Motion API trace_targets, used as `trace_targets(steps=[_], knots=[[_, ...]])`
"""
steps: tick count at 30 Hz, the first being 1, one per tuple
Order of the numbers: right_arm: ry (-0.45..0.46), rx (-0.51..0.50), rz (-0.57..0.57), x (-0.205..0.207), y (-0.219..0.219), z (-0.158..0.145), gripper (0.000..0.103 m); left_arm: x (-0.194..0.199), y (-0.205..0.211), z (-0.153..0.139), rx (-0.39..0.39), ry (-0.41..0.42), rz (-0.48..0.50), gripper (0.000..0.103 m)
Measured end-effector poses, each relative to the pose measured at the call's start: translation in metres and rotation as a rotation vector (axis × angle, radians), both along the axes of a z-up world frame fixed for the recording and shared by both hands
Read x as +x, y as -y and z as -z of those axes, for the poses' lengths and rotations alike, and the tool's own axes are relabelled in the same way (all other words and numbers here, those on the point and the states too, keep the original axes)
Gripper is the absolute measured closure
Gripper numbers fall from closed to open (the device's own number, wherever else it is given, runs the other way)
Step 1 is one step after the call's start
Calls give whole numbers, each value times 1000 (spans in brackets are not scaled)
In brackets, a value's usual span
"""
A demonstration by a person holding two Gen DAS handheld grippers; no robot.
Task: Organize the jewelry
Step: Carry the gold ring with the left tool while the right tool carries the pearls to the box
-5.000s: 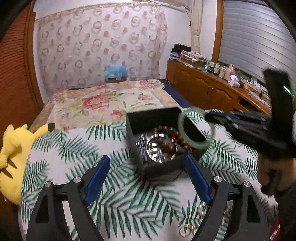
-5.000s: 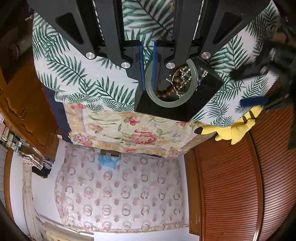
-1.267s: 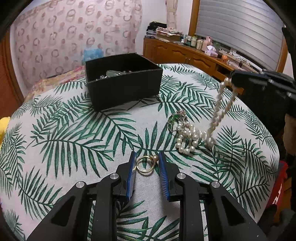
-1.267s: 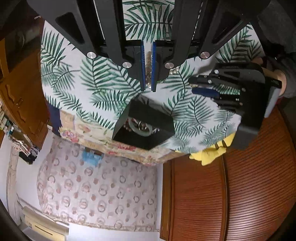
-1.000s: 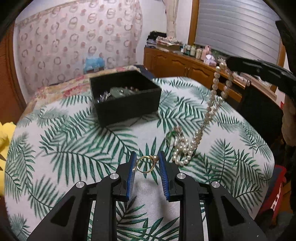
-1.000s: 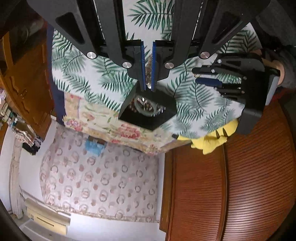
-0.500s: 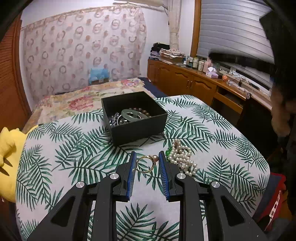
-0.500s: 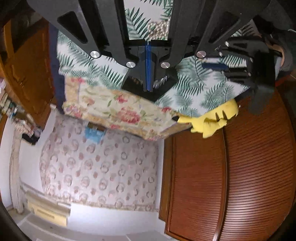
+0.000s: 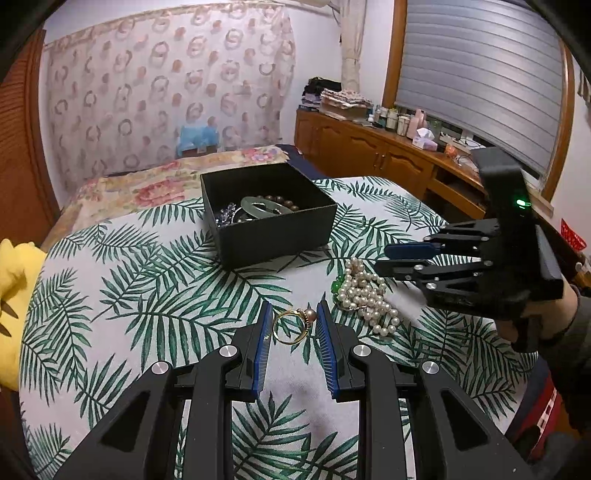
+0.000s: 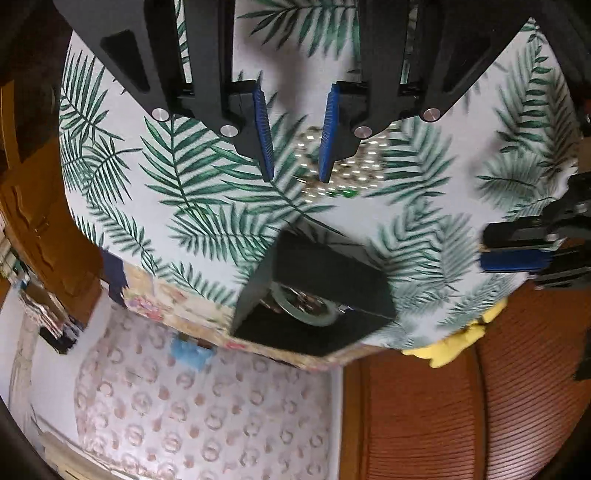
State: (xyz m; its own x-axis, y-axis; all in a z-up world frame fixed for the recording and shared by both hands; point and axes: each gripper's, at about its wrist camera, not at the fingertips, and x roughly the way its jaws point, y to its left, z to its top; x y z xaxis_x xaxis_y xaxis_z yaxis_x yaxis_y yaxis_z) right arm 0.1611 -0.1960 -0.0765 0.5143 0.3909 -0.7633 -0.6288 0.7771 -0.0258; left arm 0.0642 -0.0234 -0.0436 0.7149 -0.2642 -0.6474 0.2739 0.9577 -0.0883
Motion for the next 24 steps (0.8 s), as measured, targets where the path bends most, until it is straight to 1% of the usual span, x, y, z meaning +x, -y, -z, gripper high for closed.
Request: trace_targets(steps=[3, 5, 7, 8, 9, 11, 13, 14, 15, 18, 20, 24], knots=[[-7, -53, -1, 5, -4, 9, 76, -1, 0, 2, 2, -3, 1, 80], [-37, -57, -10, 9, -6, 15, 77, -1, 0, 1, 1, -3, 1, 80], [-33, -66, -20, 9, -8, 14, 77, -1, -1, 1, -1, -3, 1, 80], [-48, -60, -32, 10, -8, 14, 89, -1, -1, 1, -2, -3, 1, 80], [-56, -56, -44, 9, -10, 13, 95, -1, -1, 1, 0, -3, 1, 80], [-30, -89, -57, 4, -13, 12, 95, -2, -1, 1, 2, -1, 1, 80], [-38, -75, -71, 0, -12, 9, 95, -1, -2, 1, 1, 1, -1, 80], [-24, -66, -69, -3, -11, 4, 95, -1, -2, 1, 0, 3, -2, 80], [-8, -50, -68, -6, -9, -4, 95, -1, -3, 0, 0, 6, -5, 80], [61, 12, -72, -17, -3, -41, 95, 0, -5, -4, 0, 12, -11, 80], [111, 56, -74, -22, 1, -71, 95, 2, -6, -8, 2, 20, -15, 80], [204, 110, -72, -26, 5, -123, 95, 4, -7, -17, 0, 39, -18, 80]])
